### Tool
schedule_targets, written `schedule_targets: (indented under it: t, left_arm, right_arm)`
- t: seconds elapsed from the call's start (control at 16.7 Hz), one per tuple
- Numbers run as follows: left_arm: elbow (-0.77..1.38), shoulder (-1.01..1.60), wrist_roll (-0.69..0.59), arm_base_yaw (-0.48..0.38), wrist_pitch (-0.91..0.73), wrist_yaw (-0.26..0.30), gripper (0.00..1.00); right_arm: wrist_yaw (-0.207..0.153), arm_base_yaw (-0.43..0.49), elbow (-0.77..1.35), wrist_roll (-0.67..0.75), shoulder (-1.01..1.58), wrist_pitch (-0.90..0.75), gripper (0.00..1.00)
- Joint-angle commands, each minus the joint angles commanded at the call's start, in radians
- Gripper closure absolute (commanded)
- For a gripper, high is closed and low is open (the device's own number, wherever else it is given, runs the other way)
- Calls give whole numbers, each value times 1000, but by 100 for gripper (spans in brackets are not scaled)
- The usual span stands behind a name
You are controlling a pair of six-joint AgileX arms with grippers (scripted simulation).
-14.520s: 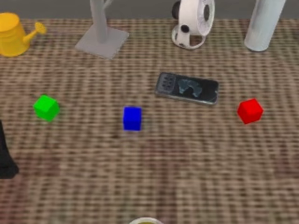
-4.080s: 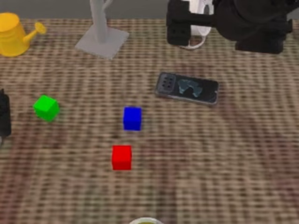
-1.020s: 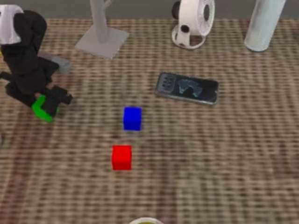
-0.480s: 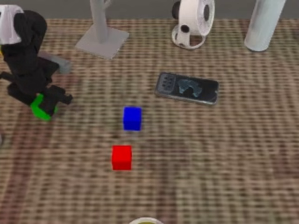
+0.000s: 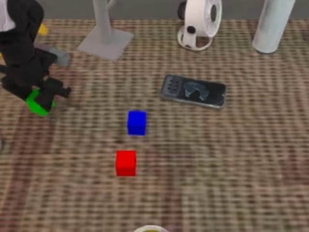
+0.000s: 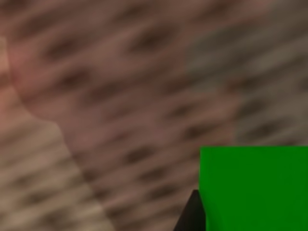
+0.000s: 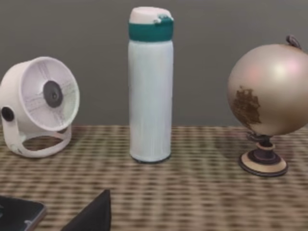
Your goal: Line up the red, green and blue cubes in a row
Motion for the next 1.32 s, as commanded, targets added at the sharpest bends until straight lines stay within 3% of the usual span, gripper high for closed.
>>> schedule_targets:
  t: [0.24, 0.54, 0.72, 0.96, 1.32]
  left_arm:
    - [76, -43, -2, 10, -115, -2, 100]
    - [77, -41, -2, 3, -115, -2, 100]
    - [82, -41, -67, -44, -120, -3, 100]
    - [87, -43, -285, -182, -134, -6, 100]
    - [77, -63, -773, -461, -158, -11, 100]
  right_arm:
    - [0, 0, 0, 0, 0, 0, 0]
    - [0, 0, 0, 0, 0, 0, 0]
    - [0, 0, 0, 0, 0, 0, 0]
    - [0, 0, 0, 0, 0, 0, 0]
    - [0, 0, 0, 0, 0, 0, 0]
